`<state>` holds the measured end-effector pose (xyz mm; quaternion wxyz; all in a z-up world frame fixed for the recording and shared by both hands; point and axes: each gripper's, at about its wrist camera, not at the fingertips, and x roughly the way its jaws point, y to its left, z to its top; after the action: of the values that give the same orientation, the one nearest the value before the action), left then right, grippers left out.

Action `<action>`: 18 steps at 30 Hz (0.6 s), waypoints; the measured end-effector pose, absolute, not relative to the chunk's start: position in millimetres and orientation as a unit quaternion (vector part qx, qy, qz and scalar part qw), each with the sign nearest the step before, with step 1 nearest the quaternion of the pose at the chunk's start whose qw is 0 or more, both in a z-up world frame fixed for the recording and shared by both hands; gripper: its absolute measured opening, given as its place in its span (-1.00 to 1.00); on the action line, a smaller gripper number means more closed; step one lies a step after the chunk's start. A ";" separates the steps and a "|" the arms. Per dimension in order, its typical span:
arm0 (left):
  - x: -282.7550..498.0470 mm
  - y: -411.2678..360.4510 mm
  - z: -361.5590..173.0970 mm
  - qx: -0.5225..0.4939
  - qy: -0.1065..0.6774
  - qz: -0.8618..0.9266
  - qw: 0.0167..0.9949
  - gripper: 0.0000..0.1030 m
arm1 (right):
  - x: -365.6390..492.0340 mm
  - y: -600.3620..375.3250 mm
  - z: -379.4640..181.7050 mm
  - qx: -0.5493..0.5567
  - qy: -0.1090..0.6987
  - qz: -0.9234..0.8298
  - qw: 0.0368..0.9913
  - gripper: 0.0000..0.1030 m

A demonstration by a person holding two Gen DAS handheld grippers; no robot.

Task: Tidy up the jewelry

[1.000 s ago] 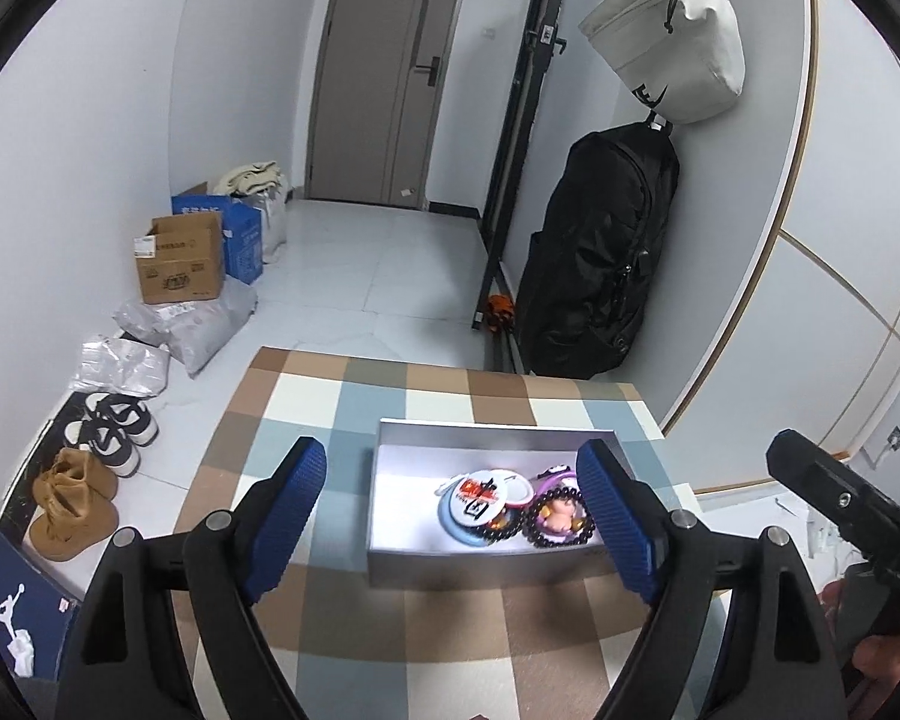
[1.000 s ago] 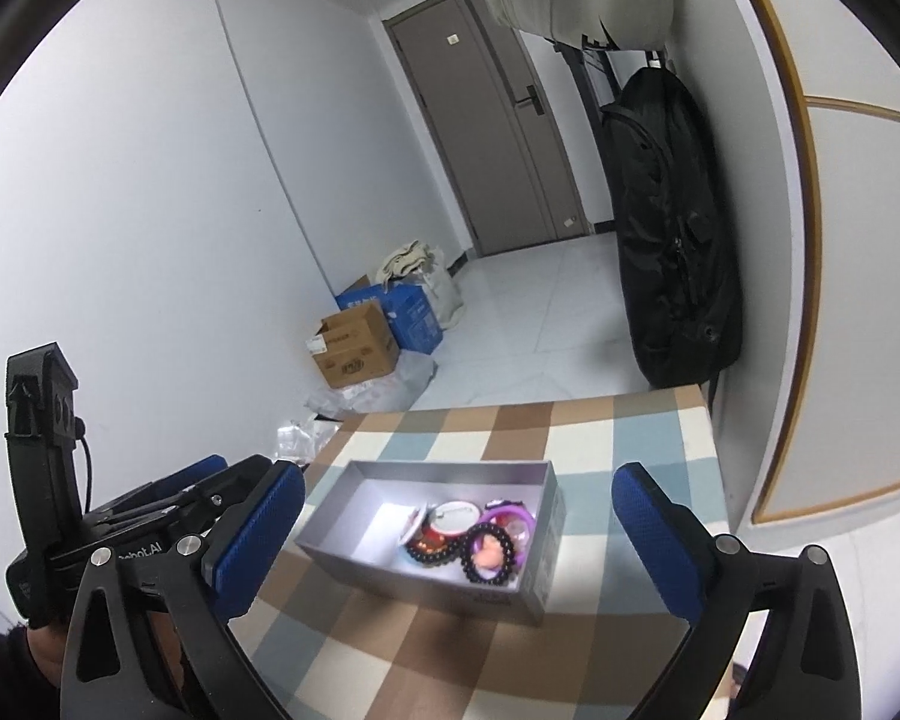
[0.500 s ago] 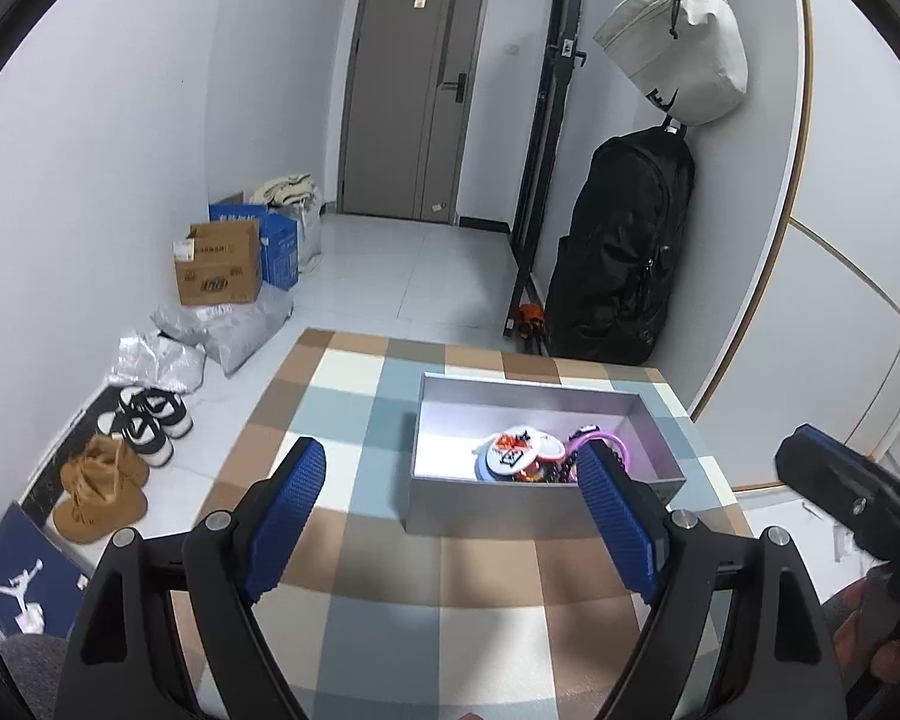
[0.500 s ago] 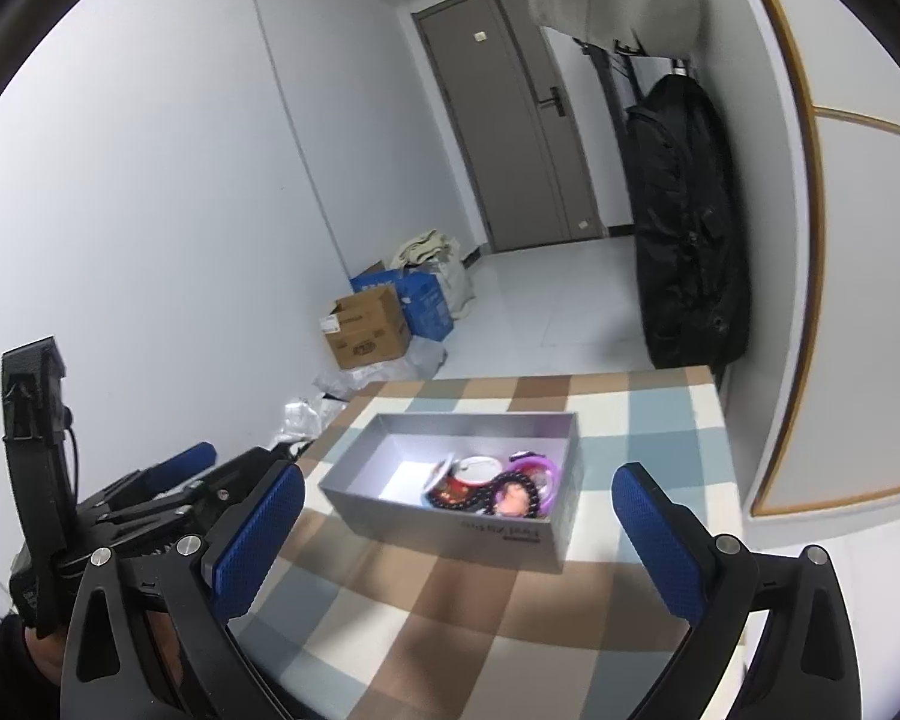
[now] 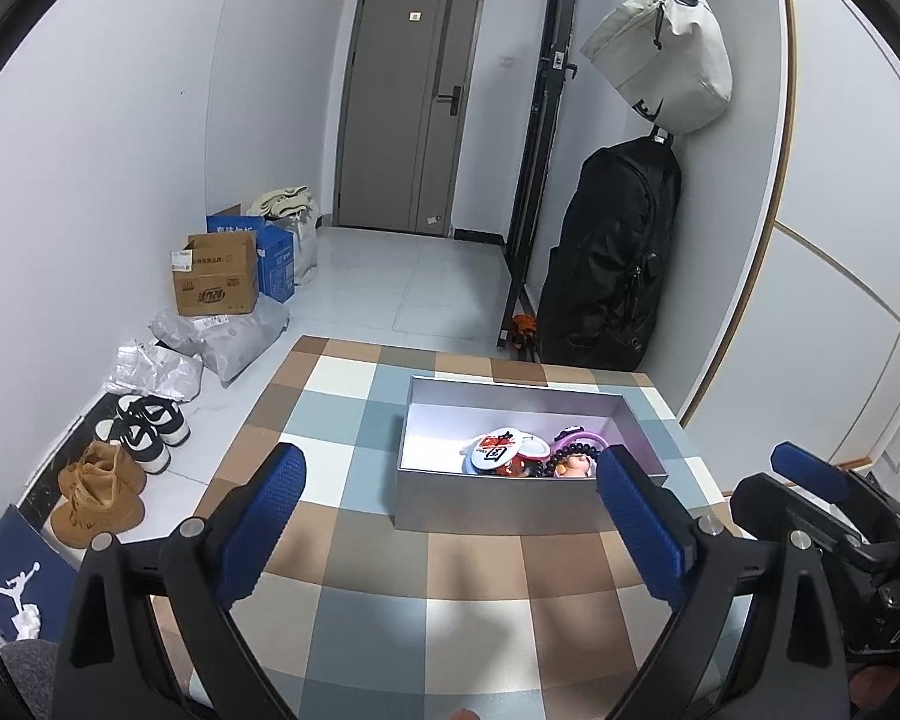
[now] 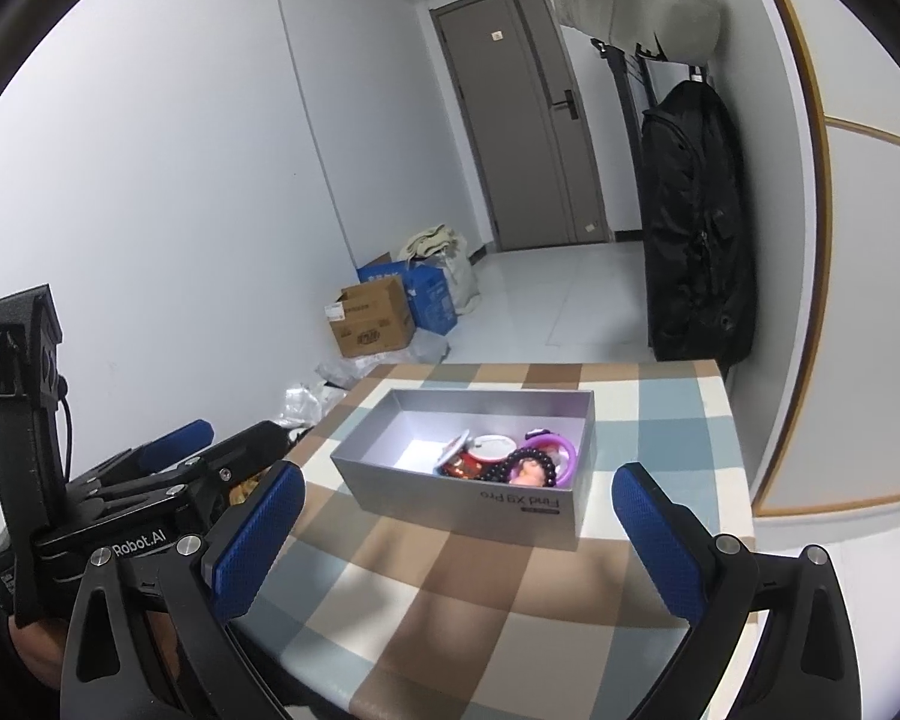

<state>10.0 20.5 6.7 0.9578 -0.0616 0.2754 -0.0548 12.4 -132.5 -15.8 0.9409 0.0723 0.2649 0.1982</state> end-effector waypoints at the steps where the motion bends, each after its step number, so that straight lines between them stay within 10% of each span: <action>1: 9.8 19.4 7.8 -0.060 0.274 -0.056 0.958 0.84 | 12.0 -132.0 -15.5 0.070 0.264 0.199 0.941 1.00; 18: 4.7 16.2 6.8 -0.054 0.279 -0.055 0.957 0.85 | 11.3 -138.4 -20.0 0.074 0.276 0.184 0.940 1.00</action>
<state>4.7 16.2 6.8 0.9573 -0.0540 0.2787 -0.0549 11.3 -138.4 -20.0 0.9404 0.0735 0.2764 0.1839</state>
